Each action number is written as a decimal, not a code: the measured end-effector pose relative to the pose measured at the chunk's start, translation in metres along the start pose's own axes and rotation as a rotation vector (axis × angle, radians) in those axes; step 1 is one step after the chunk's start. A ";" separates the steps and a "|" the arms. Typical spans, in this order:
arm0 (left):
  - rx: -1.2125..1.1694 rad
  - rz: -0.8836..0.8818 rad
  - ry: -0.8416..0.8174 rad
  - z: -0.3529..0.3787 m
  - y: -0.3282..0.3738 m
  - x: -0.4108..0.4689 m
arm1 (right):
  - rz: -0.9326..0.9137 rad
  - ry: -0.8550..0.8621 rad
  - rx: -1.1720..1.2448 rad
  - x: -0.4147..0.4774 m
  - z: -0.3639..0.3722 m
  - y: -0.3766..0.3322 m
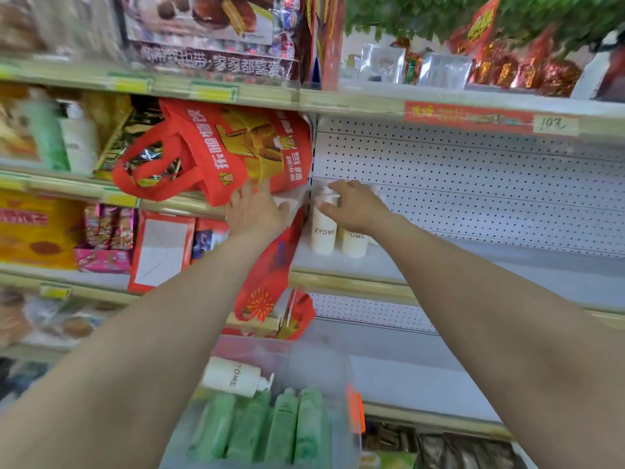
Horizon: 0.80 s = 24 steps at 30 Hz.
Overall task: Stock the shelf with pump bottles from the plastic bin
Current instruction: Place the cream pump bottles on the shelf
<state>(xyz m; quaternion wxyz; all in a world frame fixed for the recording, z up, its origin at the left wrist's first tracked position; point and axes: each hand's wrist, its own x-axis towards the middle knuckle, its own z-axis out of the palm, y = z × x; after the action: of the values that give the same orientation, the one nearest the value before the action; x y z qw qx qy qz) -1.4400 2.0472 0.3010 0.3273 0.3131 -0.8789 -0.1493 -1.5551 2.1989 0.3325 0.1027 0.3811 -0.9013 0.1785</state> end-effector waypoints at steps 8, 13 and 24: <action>0.005 -0.151 -0.182 0.019 -0.097 -0.053 | 0.005 -0.212 0.088 -0.041 0.089 -0.037; -0.019 -0.202 -0.282 0.051 -0.163 -0.095 | 0.028 -0.383 0.094 -0.065 0.167 -0.046; -0.184 -0.457 -0.590 0.146 -0.252 -0.180 | 0.124 -0.862 0.163 -0.118 0.319 -0.035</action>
<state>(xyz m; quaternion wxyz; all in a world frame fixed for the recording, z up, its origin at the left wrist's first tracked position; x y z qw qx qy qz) -1.3168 1.9808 -0.0120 0.0453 0.4140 -0.8257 -0.3804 -1.4640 2.1255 0.0114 -0.3240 0.3726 -0.8659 0.0797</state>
